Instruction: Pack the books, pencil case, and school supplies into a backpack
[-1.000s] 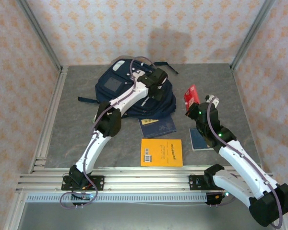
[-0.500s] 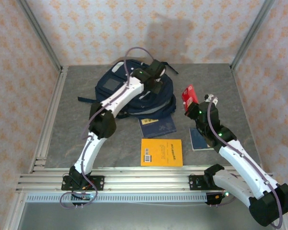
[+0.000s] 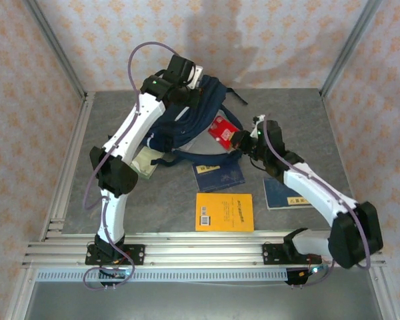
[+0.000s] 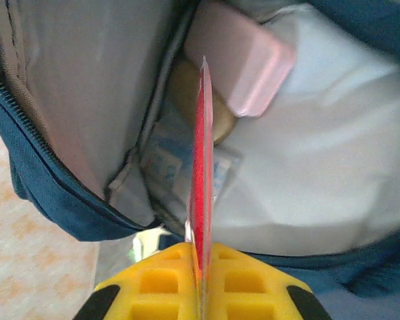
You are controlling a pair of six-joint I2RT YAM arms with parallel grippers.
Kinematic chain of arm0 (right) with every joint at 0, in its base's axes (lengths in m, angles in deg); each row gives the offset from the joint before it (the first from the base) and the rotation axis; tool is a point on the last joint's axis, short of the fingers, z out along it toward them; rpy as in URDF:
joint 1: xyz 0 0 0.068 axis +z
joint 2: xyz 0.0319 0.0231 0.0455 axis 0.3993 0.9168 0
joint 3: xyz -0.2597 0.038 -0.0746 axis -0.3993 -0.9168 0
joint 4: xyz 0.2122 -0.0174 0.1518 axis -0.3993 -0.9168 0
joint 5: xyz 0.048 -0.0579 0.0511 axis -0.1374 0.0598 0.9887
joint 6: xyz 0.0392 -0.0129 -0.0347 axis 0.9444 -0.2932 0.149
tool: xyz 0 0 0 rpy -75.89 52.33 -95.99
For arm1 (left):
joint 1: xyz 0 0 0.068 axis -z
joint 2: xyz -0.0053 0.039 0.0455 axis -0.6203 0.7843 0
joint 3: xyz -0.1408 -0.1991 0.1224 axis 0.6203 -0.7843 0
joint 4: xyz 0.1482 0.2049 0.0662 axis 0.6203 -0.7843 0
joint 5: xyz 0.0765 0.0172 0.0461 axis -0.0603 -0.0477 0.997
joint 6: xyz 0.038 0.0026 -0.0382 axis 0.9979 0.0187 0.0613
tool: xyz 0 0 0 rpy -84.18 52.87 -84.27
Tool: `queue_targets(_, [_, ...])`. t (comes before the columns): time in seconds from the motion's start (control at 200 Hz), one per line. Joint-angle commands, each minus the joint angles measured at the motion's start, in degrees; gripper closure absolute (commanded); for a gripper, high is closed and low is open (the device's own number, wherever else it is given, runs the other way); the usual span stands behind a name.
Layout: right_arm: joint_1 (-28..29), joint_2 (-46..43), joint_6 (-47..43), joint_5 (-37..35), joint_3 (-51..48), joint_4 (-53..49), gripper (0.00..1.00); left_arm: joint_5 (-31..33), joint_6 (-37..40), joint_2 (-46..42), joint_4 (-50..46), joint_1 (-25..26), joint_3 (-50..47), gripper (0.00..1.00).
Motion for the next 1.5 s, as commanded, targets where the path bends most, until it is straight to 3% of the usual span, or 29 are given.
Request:
queue_targets(0.0, [-0.15,5.71,7.37,10.13,3.12,13.67,1.00,-5.01,1.87,-3.07,3.91,-0.88,1.09,1.00])
queue_targets(0.31, [0.35,25.08,22.00,14.77,9.14,35.64,1.00,-8.93,2.26,-3.74,4.43,-2.25,1.17,1.00])
queue_targets(0.43, [2.37,32.15,21.88,13.86,15.09,33.95,1.00,-9.67,2.34,-3.60,4.56,-2.21,1.18,1.00])
queue_targets(0.59, [6.06,40.83,16.08,8.98,26.92,21.56,1.00,-11.18,1.39,-3.20,5.50,-2.21,1.18,1.00])
queue_targets(0.715, [7.83,48.60,16.95,5.17,35.59,16.60,1.00,-10.83,0.88,-2.98,6.34,-2.22,1.26,1.00])
queue_targets(0.816, [8.36,53.61,18.82,3.52,40.20,17.02,0.87,-10.42,0.43,-2.51,6.71,-2.46,1.76,1.00])
queue_targets(0.921, [8.73,56.74,20.53,5.61,42.19,23.70,0.65,-10.89,-0.27,-1.46,6.52,-2.82,2.86,1.00])
queue_targets(1.016, [8.58,55.39,19.57,5.97,41.31,25.03,0.41,-10.67,-0.41,-0.66,6.41,-3.13,3.40,1.00])
queue_targets(1.106, [7.83,50.47,15.90,3.69,36.67,24.33,0.27,-10.80,-1.17,-0.05,6.45,-3.87,3.96,1.00])
queue_targets(1.306, [3.77,39.66,12.85,2.00,23.74,25.24,0.24,-10.72,-3.09,0.88,7.15,-5.46,4.25,1.00])
queue_targets(1.496, [0.96,30.40,8.12,0.57,15.53,19.37,0.27,-11.07,-4.30,2.94,6.71,-5.46,3.50,1.00])
